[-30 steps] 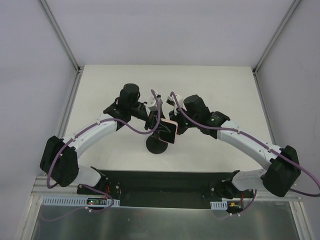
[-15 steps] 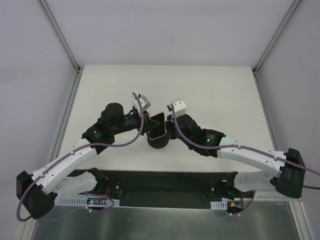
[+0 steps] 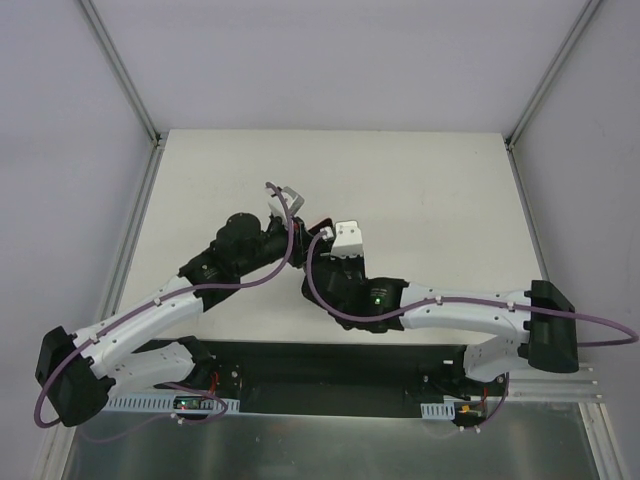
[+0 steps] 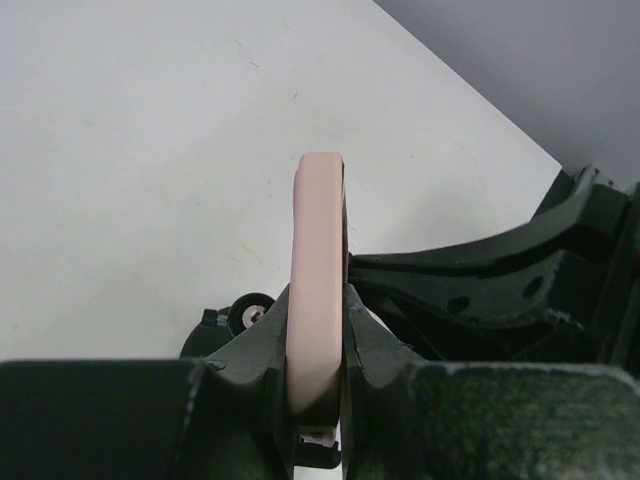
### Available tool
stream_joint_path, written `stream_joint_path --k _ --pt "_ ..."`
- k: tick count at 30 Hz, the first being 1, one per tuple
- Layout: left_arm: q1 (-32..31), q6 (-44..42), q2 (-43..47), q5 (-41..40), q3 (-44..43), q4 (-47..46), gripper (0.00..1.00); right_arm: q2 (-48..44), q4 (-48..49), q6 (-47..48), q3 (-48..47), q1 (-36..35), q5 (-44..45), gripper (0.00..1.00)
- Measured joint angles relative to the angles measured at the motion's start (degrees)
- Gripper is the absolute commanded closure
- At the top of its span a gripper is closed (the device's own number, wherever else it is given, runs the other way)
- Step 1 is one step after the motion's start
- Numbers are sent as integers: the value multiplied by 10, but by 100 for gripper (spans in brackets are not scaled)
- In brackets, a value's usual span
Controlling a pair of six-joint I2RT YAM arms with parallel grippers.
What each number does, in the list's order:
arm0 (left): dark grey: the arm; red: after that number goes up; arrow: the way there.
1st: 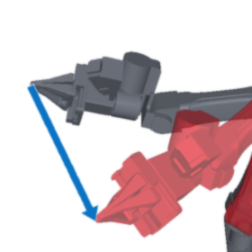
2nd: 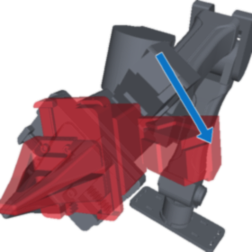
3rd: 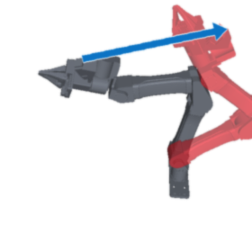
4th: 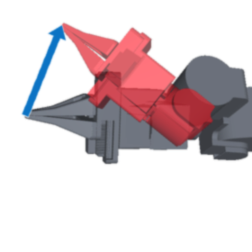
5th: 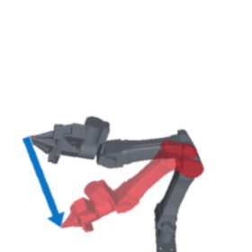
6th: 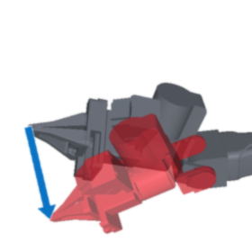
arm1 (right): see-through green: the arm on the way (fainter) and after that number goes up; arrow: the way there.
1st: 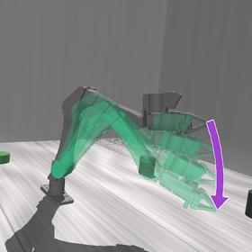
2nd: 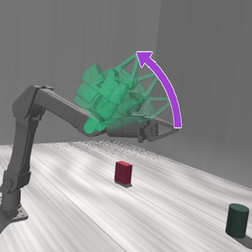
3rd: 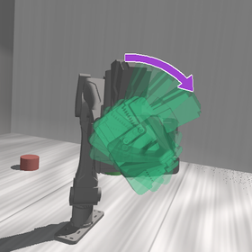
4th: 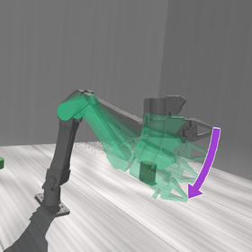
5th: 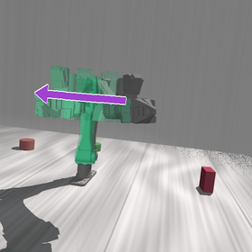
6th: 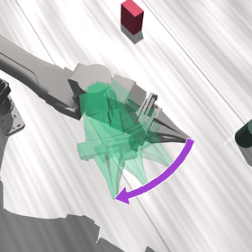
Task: Place the phone on the phone stand
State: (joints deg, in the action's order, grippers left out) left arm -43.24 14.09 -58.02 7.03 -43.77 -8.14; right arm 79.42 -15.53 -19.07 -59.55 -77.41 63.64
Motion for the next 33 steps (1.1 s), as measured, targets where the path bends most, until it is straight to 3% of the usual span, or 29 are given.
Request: stream_joint_path --k 2,8,12,15,17,19,26,33 --pt "-4 0 -5 -15 0 -7 100 19 -25 -23 -21 -10 28 100" --pt "13 -35 -39 -173 1 -85 100 23 -49 -91 -94 -84 38 100" --pt "9 -86 -32 -205 42 -113 100 12 -72 -117 -94 -87 38 100" --pt "9 -99 -11 -204 53 -121 100 -34 -53 -79 -52 -76 20 100" --pt "10 -106 0 -190 61 -121 100 -79 -40 -49 -20 -55 -14 100" --pt "10 -110 12 -169 67 -120 100 -132 -24 -14 16 -17 -63 91" --pt "14 -144 32 -17 53 -64 100 -303 26 120 131 143 -337 45" --pt "13 -192 38 202 13 32 100 -338 42 251 164 209 -598 38"
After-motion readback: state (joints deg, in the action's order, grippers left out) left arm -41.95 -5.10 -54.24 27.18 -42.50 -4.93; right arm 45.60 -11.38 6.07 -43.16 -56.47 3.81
